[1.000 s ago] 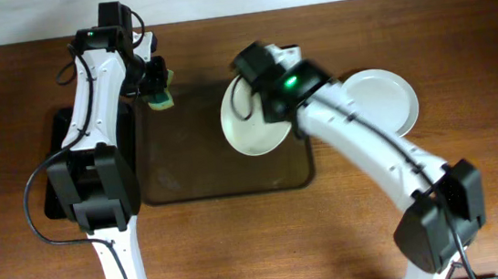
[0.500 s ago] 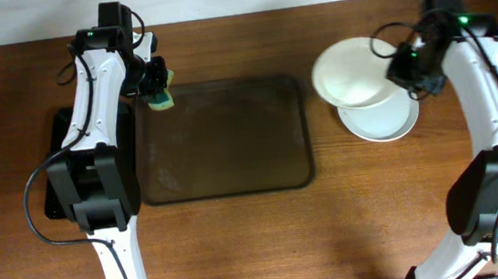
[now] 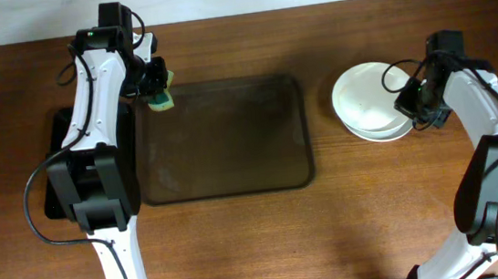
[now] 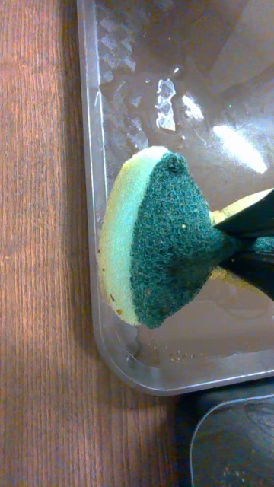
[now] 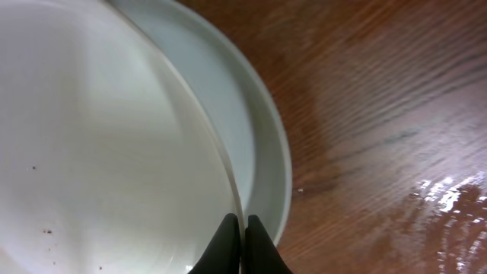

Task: Clean dirty plates on tray and stack at the side
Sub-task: 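Carry the white plate right and stack it on the plate pile, then lower the sponge into the small black tray with the left gripper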

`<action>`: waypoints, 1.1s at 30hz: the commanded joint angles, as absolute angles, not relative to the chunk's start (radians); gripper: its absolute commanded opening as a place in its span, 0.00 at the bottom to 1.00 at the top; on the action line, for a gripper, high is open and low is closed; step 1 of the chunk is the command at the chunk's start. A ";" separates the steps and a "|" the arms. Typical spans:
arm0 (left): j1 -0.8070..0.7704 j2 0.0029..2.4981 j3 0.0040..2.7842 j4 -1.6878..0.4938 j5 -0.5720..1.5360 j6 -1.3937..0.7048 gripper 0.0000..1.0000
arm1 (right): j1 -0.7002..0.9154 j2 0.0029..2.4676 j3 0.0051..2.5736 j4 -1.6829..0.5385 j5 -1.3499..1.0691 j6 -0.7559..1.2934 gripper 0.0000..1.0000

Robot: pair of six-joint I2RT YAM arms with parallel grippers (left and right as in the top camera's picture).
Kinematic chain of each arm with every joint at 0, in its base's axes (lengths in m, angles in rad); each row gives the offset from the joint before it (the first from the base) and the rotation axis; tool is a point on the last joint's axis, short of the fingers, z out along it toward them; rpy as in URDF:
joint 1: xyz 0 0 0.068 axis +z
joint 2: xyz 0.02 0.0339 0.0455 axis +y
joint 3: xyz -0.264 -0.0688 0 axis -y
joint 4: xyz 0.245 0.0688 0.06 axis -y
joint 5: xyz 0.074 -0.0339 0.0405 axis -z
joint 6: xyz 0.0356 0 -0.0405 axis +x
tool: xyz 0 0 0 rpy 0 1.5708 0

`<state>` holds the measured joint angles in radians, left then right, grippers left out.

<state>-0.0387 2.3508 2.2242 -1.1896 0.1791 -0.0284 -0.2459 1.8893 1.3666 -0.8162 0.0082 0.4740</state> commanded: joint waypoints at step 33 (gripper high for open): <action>0.051 2.188 2.458 -1.527 0.062 -0.031 0.01 | 0.208 1.553 1.359 -0.789 -0.199 0.453 0.89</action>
<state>-0.0006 2.2871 2.4214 -1.4860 0.0940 -0.0277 0.1242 1.5482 1.3552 -0.8280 -0.2020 0.4458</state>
